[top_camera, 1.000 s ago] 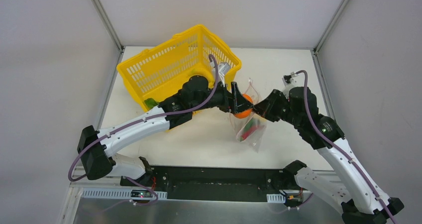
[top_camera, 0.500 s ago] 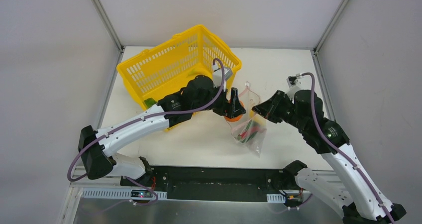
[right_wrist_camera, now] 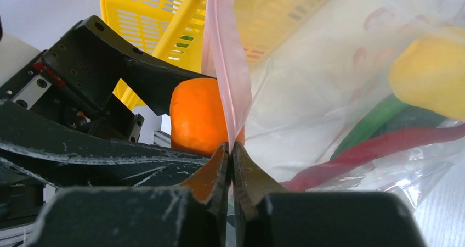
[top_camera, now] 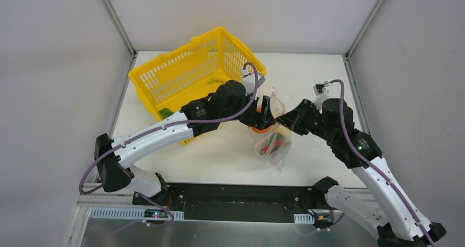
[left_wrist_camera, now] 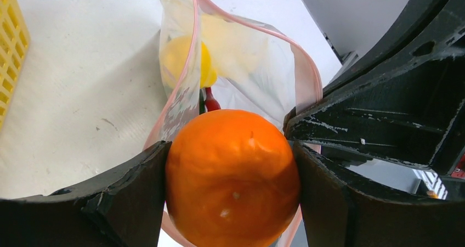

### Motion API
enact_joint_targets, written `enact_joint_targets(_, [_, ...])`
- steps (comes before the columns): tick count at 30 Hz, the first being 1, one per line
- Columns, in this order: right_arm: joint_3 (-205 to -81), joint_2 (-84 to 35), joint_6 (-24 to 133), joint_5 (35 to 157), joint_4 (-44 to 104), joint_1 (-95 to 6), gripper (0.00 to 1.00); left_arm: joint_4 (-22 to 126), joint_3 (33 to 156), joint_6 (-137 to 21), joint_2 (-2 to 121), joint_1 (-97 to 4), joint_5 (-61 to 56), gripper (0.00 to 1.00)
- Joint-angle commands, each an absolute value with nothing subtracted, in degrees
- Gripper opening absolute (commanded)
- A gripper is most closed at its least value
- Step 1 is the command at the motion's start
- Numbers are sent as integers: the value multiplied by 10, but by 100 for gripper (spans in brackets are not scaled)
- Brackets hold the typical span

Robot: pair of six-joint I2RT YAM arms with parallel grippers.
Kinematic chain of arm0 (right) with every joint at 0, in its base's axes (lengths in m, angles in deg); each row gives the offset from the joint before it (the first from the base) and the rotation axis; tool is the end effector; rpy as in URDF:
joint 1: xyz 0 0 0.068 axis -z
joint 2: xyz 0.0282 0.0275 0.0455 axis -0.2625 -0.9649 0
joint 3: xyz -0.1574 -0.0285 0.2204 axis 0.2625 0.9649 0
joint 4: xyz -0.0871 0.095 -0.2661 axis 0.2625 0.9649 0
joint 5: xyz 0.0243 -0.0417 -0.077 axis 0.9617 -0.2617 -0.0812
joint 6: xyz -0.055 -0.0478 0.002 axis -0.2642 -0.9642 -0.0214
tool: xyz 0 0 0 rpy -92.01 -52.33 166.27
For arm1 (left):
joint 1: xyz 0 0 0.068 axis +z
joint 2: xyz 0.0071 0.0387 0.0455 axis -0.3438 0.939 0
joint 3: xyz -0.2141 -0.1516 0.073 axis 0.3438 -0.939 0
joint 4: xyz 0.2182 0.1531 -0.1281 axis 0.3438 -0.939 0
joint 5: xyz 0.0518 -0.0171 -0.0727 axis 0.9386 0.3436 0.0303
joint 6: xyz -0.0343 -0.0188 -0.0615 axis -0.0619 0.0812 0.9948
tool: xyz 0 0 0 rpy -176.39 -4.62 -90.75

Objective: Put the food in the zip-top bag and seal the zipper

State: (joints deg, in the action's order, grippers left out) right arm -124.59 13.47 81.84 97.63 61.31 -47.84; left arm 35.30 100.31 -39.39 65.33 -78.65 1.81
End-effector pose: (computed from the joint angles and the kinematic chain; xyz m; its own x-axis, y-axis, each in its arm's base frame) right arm 0.1756 0.1235 0.3781 -0.5826 0.2857 -0.7608 -0.3975 0.7163 0.5734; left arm 0.2017 -0.3372 0.3752 -0.5813 -0.0054 -0.8137 0.6852 0.5362 -0.4930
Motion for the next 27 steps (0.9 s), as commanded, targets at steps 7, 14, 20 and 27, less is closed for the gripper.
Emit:
enact_joint_targets(7, [-1239,146,841,965,564,-479,7,295,1074,-414,682,-811,76,68])
enact_joint_targets(14, [-1233,158,853,963,555,-480,7,236,1115,-426,701,-815,126,86])
enact_joint_targets(20, [-1226,165,859,964,549,-480,7,263,1104,-428,687,-817,122,99])
enact_joint_targets(27, [-1218,167,850,947,550,-479,8,319,1051,-437,632,-816,108,99])
